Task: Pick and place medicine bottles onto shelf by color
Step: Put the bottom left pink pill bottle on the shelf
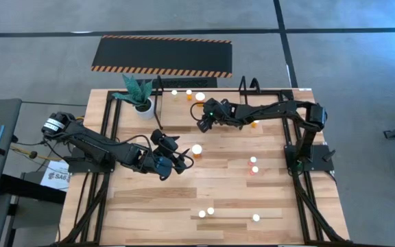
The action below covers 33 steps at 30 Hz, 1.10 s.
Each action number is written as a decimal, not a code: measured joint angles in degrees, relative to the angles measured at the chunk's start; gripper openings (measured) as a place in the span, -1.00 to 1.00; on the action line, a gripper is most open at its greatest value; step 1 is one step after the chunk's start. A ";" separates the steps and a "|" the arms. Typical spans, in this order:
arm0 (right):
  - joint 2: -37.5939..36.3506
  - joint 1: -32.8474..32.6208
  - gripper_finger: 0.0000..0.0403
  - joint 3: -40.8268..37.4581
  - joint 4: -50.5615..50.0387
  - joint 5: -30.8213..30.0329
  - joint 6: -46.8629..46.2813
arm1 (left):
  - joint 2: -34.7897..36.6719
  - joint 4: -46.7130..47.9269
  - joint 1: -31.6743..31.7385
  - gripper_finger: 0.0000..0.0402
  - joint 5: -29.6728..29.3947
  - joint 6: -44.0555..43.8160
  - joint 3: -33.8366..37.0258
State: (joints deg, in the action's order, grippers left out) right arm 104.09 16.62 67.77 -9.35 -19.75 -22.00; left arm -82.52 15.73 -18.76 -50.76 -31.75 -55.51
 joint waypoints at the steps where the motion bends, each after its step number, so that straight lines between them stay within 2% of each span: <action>1: 0.00 0.00 -0.13 0.00 -0.44 -0.01 0.00 | 0.00 0.00 0.00 0.46 0.00 0.00 0.00; 10: 0.00 0.00 -0.33 0.00 -1.10 -0.11 0.00 | 0.00 0.00 0.00 0.46 0.00 0.01 0.00; 19: 0.01 0.88 -0.32 0.00 -1.15 -0.17 1.14 | 0.00 0.00 0.00 0.46 0.00 0.02 0.00; 33: 0.08 8.38 -0.31 0.00 0.11 0.02 2.35 | 0.00 0.02 0.23 0.46 0.00 1.12 0.00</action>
State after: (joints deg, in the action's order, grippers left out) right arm 104.16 25.00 67.77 -9.24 -19.73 -19.65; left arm -82.52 15.75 -18.53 -50.76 -30.63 -55.51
